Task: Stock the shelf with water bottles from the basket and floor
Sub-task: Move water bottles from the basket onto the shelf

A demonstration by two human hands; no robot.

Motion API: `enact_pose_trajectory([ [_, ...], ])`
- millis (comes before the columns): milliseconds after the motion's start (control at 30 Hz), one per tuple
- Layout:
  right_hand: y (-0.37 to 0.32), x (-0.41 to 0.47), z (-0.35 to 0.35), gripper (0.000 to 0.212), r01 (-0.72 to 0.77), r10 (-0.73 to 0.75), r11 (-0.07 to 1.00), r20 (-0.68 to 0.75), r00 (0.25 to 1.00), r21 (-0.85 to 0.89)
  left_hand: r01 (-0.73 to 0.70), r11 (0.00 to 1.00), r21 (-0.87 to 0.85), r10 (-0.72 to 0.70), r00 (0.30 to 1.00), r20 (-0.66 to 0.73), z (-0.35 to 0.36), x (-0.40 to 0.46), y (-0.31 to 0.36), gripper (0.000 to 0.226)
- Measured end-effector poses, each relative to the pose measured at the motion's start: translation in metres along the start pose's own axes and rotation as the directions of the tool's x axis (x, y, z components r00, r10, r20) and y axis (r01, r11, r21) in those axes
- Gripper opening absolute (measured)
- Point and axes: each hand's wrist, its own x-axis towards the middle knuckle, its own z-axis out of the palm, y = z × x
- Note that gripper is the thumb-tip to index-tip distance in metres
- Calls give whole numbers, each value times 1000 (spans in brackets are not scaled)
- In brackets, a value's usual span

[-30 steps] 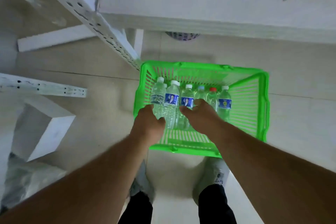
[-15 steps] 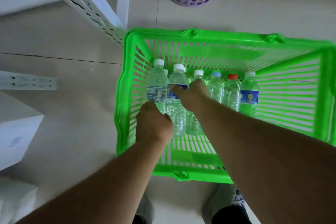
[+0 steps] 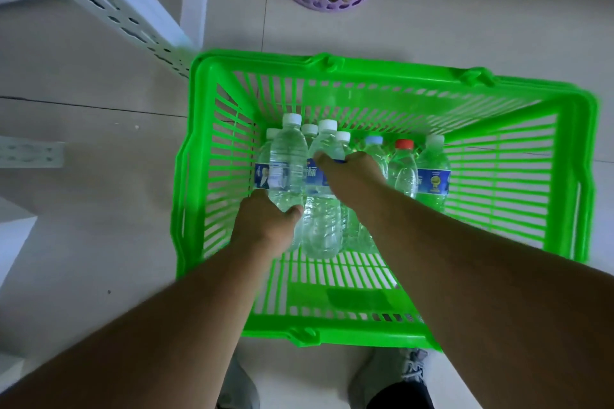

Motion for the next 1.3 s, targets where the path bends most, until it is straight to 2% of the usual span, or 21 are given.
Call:
enact_pose_trajectory([
  [100,-1,9,-1,63,-8,8,1000,5,1000,15,9,1000,-13,-9,1000,-8,3,5,0,87],
  [267,5,12,-4,48,-17,17,996,3,1000,84,-18,993,-117,20,1000,21,3,11,-6,87],
  [500,10,-17,-10,47,137,-136,981,-17,991,140,4,965,-264,13,998,64,-10,-22,-14,85],
  [567,8,-36,-22,42,180,-172,971,-58,983,155,-12,954,-301,27,999,47,-20,-41,-15,73],
  [633,2,-62,-39,40,201,-186,960,-90,978,197,-54,940,-336,60,998,8,-34,-67,-12,41],
  [800,-29,-157,-99,56,324,-294,923,-162,942,206,-160,885,-437,169,985,-20,-80,-153,2,57],
  [933,-68,-260,-160,26,453,-423,868,-176,889,203,-288,823,-490,311,950,-36,-136,-240,19,53],
  [1033,-92,-334,-197,13,548,-515,810,-194,835,208,-368,789,-492,377,922,-85,-184,-310,31,39],
  [1233,-127,-497,-251,14,657,-596,719,-286,750,225,-524,737,-426,507,846,-165,-279,-445,41,32],
  [1300,-136,-553,-266,20,677,-602,702,-324,730,220,-559,708,-432,534,824,-191,-307,-490,41,32],
])
